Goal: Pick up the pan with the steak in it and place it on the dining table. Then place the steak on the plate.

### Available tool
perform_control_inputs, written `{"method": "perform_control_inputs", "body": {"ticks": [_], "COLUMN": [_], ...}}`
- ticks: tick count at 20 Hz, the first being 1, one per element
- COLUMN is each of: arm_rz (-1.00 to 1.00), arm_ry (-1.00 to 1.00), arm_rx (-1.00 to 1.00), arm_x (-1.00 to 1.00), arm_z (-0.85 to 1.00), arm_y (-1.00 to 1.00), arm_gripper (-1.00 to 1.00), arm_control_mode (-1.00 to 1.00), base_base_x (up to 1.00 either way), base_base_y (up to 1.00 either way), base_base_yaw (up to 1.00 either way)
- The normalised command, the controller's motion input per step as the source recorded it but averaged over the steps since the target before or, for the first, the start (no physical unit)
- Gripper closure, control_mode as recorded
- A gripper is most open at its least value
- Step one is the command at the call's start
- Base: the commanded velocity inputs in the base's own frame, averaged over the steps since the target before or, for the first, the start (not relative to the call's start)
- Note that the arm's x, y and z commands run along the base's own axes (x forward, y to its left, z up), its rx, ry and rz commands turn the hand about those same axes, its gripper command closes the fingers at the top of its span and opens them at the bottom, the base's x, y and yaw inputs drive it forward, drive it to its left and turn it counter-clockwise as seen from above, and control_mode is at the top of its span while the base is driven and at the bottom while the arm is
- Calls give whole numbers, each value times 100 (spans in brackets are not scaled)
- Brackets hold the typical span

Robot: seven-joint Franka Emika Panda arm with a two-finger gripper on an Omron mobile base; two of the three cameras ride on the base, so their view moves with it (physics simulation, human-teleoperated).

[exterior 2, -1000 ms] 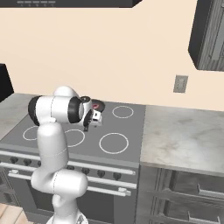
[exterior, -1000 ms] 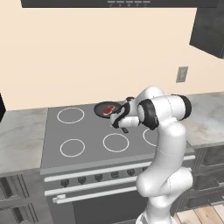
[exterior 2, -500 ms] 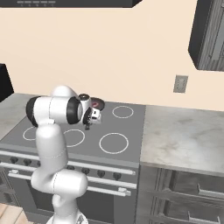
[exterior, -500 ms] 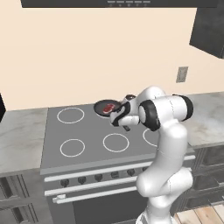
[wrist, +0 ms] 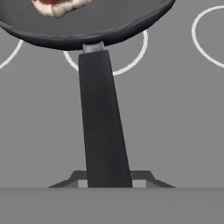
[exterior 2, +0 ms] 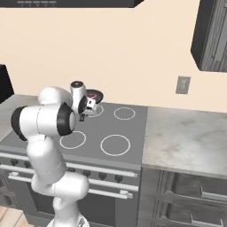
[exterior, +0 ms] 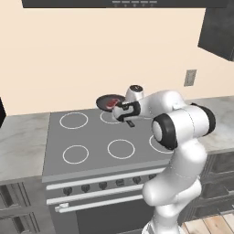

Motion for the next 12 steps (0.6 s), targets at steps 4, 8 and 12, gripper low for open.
{"method": "perform_control_inputs", "body": {"ticks": [4, 8, 12], "arm_rz": [1, 3, 5], "arm_ry": [1, 0, 0], "arm_rx": [2, 2, 0], "arm_x": [-60, -78, -88], "arm_z": [93, 88, 80], "arm_y": [0, -9, -15], "arm_gripper": [100, 100, 100], "arm_control_mode": [-100, -100, -100], "base_base_x": [0, 0, 0], "base_base_y": [0, 0, 0], "base_base_yaw": [0, 0, 0]}}
